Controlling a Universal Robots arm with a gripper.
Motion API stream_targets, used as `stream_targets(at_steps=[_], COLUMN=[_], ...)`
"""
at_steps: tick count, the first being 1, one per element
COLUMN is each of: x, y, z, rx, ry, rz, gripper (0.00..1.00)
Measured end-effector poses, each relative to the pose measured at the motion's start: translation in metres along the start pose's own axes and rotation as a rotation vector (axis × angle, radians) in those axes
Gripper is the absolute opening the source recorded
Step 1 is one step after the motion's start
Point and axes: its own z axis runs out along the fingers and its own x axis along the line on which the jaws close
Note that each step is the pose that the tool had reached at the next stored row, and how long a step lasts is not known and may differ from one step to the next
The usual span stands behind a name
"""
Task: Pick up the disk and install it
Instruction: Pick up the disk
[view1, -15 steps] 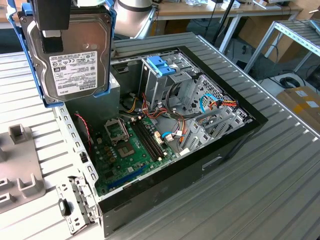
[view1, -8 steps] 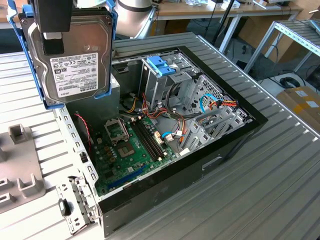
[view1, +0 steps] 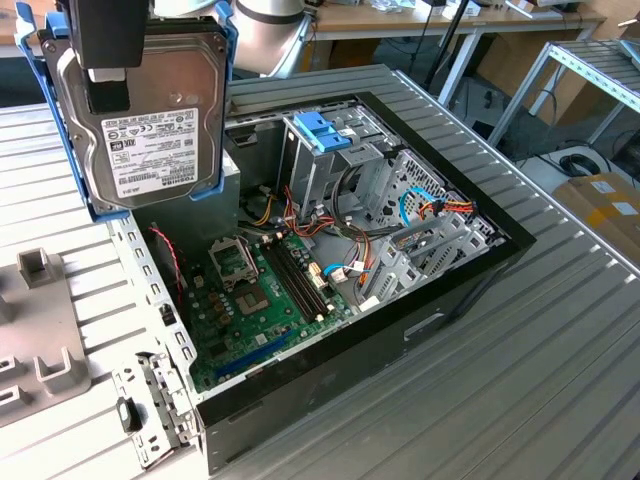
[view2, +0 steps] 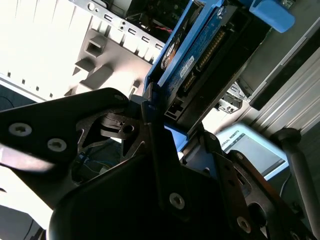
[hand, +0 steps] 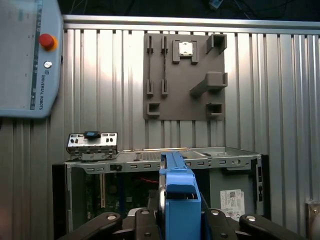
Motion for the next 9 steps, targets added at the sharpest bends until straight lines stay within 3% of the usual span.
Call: stream_targets(at_steps=[9], x=[0.0057], y=[-0.0001], z=[-0.0004], rx=[0.0000], ry=[0.0000], rz=[0.000], gripper=[0.37])
